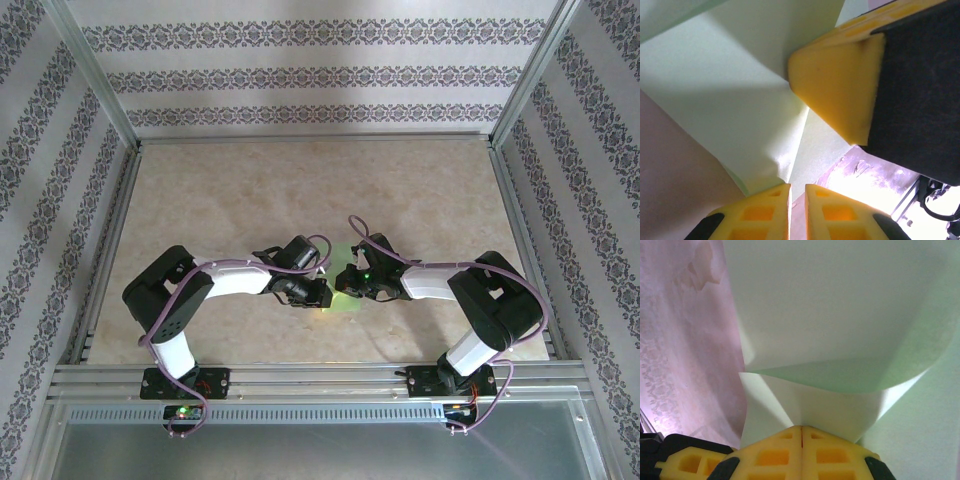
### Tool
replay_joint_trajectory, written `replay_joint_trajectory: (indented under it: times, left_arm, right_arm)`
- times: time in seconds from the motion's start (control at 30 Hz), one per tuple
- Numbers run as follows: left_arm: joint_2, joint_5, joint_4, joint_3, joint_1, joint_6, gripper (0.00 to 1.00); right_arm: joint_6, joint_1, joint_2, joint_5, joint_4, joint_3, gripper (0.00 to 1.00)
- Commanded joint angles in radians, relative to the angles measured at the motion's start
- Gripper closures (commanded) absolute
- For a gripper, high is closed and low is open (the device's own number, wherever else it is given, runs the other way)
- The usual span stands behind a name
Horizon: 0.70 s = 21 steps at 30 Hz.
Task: Fold a paper plane with a square sheet of paper (fold left side to right side)
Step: Fold the triangle a second time at the center of the table.
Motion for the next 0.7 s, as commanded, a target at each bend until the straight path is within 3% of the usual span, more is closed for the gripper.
replay_joint_trajectory:
  times: [0.0, 0.67]
  left_arm:
    - [0.008, -0.023, 0.003, 0.01, -0.01, 0.017, 0.84]
    - [0.032, -0.043, -0.018, 0.001, -0.01, 0.012, 0.87]
  right_arm:
    - [-0.02, 0.005, 0.027, 0.037, -0.081, -0.023, 1.0]
    - [-0.032, 0.005, -0.014, 0.03, -0.077, 0.001, 1.0]
